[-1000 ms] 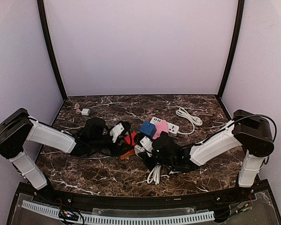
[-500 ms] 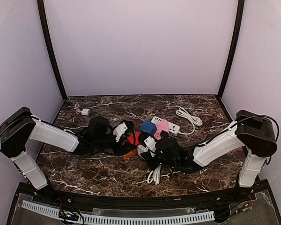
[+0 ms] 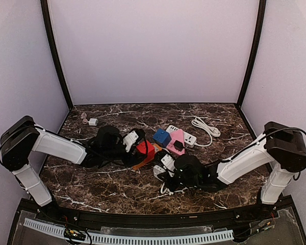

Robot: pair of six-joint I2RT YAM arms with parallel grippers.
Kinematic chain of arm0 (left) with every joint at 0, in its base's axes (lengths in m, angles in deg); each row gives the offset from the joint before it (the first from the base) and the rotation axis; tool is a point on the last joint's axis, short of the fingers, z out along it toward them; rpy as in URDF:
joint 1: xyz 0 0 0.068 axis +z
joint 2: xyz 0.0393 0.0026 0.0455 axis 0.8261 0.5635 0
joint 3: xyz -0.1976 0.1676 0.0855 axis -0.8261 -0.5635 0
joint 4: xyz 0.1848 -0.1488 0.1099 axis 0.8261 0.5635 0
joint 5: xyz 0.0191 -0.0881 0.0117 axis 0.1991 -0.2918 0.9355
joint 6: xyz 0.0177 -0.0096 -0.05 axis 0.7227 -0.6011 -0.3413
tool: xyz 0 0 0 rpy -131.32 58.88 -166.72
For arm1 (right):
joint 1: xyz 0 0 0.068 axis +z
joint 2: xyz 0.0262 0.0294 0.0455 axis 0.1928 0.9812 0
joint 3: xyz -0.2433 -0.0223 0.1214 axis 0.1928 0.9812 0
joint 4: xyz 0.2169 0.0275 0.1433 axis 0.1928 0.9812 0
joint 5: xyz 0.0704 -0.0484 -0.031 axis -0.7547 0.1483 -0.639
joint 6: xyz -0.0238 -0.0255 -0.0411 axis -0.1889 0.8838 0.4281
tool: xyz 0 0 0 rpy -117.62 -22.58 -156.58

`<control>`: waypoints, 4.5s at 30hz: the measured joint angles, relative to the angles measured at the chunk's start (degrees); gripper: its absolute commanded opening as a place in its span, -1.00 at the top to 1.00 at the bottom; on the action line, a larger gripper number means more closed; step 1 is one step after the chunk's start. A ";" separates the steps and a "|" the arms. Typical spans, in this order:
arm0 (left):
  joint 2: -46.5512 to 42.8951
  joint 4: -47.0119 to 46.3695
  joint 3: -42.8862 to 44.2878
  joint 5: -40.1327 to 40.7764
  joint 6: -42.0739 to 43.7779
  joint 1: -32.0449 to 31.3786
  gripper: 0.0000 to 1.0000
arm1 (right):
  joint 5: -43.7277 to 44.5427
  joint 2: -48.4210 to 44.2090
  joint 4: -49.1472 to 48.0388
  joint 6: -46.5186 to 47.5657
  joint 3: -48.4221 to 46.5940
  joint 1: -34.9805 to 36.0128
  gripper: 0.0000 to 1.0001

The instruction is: Pull the plug off the socket

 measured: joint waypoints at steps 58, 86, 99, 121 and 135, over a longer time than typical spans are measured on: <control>-29.09 14.71 -3.63 -10.84 4.55 -15.74 -0.46 | -22.60 -26.88 4.87 7.28 1.29 -3.93 1.00; -26.73 12.90 -1.01 -11.65 4.15 -17.49 -0.45 | -26.23 -26.14 4.87 7.45 0.70 -3.87 1.00; -25.90 12.31 -0.13 -16.09 2.82 -17.49 -0.26 | -29.75 -27.15 4.96 10.16 0.70 -3.48 1.00; -25.38 15.67 2.60 -17.40 1.05 -17.44 0.34 | -34.32 -27.30 8.76 13.86 -1.81 -2.71 1.00; -25.07 16.79 2.80 -14.21 0.50 -17.40 0.85 | -32.04 -27.41 10.54 14.34 -2.32 -2.67 0.44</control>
